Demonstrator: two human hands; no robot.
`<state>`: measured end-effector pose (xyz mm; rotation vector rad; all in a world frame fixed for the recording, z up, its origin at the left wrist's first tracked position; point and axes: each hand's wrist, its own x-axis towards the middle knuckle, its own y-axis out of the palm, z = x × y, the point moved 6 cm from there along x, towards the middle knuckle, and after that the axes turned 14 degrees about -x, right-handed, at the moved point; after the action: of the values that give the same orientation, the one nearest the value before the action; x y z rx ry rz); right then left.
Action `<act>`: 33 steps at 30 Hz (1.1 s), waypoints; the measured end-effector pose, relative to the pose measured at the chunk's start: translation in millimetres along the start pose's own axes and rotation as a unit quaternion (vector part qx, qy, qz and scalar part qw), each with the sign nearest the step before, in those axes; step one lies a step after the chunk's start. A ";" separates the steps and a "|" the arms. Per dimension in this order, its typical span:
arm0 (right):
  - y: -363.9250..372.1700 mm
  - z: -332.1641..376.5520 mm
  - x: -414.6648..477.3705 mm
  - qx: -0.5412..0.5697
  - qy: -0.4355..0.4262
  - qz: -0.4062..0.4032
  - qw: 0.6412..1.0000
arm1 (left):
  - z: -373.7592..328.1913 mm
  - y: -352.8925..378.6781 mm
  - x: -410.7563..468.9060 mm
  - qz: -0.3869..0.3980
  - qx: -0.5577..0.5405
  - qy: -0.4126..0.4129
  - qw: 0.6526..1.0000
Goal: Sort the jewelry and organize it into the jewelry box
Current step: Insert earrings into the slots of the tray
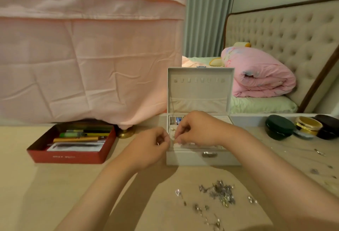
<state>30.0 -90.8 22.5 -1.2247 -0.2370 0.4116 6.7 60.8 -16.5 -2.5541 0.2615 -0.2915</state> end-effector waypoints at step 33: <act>34.8 -14.1 -53.1 0.196 0.031 -0.030 0.980 | -12.7 25.8 -23.7 -0.018 -0.013 0.044 0.999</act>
<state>-18.5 -116.1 -12.7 -0.8392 -0.1312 0.3466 -22.5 38.8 -23.6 -2.5773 0.2540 -0.4185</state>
